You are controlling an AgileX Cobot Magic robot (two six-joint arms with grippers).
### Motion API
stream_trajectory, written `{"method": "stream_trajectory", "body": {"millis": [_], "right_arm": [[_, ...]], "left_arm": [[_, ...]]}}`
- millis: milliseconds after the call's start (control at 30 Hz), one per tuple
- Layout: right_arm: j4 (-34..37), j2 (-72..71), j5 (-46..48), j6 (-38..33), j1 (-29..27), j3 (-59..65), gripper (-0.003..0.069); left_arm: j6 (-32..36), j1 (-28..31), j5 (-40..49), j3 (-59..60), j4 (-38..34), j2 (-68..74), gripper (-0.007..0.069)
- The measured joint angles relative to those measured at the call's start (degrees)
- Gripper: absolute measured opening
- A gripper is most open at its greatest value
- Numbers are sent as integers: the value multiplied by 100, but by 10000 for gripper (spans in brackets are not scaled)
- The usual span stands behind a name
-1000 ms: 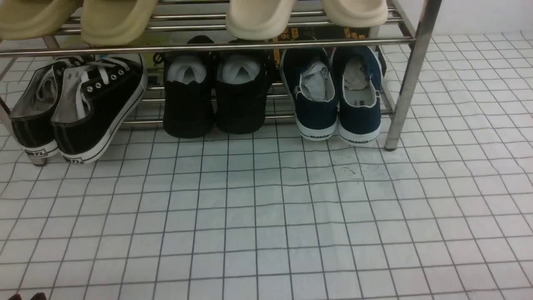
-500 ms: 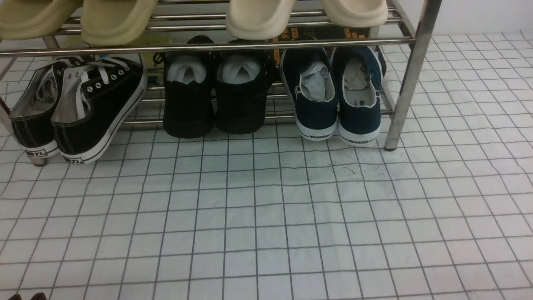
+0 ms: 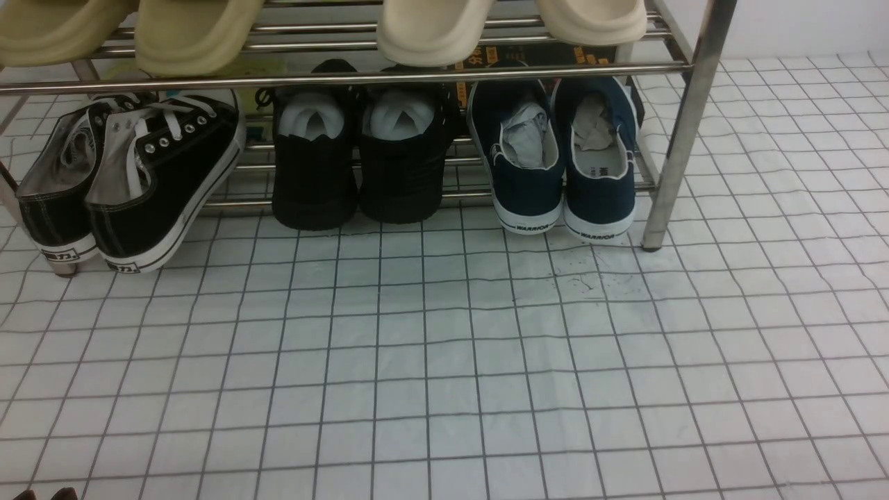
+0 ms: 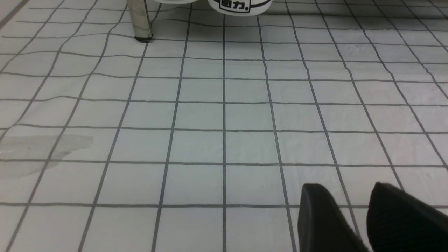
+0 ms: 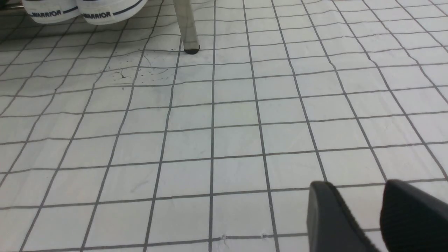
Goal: Take the shoes off the shelf with your hand from the white checkered tablecloth.
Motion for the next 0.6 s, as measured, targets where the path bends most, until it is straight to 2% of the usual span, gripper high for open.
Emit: {"method": "stream_trajectory", "body": {"millis": [533, 600], "right_arm": [[105, 0, -53, 98, 0, 0, 239], [969, 0, -120, 682, -1, 6, 239]], "left_arm": [[0, 0, 0, 0, 0, 0, 239], [0, 0, 0, 0, 0, 0, 239]]}}
